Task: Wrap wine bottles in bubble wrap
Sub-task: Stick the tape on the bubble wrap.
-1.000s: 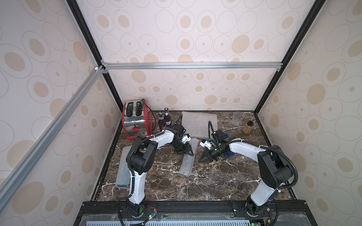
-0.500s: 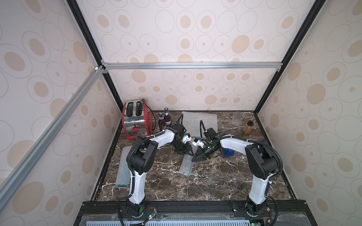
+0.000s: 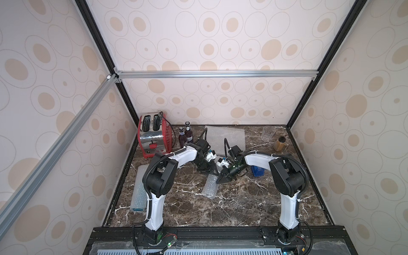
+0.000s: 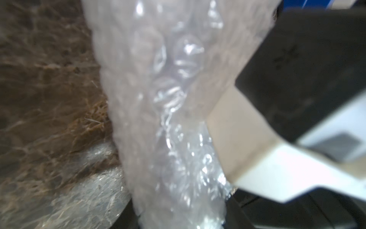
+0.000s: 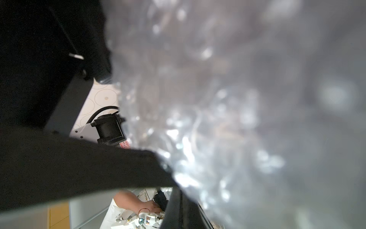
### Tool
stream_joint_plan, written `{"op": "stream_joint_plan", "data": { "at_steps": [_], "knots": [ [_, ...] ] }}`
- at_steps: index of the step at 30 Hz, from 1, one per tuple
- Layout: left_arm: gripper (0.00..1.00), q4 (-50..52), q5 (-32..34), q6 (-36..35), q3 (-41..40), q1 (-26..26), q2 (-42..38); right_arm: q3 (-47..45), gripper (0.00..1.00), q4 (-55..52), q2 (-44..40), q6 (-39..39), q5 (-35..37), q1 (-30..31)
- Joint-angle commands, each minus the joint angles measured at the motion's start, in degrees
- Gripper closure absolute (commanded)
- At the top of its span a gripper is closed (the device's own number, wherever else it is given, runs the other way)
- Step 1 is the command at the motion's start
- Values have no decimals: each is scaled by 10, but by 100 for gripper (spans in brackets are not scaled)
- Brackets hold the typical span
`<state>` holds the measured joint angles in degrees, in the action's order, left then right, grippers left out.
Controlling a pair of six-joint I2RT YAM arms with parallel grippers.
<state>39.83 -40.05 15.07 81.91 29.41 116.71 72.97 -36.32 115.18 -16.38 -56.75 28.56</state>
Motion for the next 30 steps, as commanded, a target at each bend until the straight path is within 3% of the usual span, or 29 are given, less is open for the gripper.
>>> {"op": "stream_joint_plan", "data": {
  "at_steps": [1, 4, 15, 30],
  "knots": [
    [59, 40, 62, -20, -22, 21, 47, 2, 100, -21, 18, 8, 40, -4],
    [60, 44, 63, -20, -17, 23, 48, -5, 100, 3, 18, -25, 40, -4],
    [60, 37, 87, -14, -28, 31, 61, -9, 75, -7, 17, -63, 108, -1],
    [60, 37, 146, -6, -35, 37, 65, -47, 64, -26, -43, -54, 128, -4]
  ]
}}
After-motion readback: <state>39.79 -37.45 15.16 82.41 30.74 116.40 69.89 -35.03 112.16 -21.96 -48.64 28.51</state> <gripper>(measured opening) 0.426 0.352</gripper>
